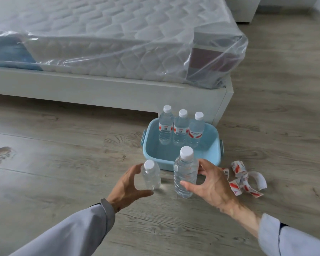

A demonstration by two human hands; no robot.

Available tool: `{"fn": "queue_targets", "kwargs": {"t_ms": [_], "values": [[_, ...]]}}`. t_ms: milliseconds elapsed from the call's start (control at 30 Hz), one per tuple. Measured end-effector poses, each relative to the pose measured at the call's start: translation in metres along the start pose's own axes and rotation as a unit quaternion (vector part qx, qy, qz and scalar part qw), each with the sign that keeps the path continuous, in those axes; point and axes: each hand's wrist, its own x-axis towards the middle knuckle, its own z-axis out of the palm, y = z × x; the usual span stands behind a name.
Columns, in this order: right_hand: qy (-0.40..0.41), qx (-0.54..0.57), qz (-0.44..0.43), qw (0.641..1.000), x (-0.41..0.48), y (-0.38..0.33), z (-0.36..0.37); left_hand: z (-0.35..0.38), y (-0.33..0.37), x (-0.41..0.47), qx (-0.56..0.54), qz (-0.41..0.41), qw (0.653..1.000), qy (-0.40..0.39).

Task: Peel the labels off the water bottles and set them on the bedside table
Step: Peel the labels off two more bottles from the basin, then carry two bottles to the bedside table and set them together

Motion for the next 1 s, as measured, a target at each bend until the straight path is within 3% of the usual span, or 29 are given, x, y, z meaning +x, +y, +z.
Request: {"fn": "queue_targets", "kwargs": {"t_ms": [300, 500, 733, 1000], "values": [[0.030, -0.006, 0.017, 0.999, 0.013, 0.008, 0.001, 0.031, 0.011, 0.021, -0.036, -0.024, 0.993, 0.114], [0.045, -0.002, 0.035, 0.998, 0.029, -0.034, -0.028, -0.008, 0.057, 0.016, -0.111, -0.046, 0.986, 0.112], [0.052, 0.027, 0.086, 0.995, 0.038, -0.187, -0.141, -0.141, 0.240, 0.000, -0.140, -0.007, 0.985, 0.098], [0.078, 0.009, 0.057, 0.995, 0.038, -0.455, -0.350, -0.329, 0.528, -0.036, -0.091, 0.055, 0.992, 0.069]]}}
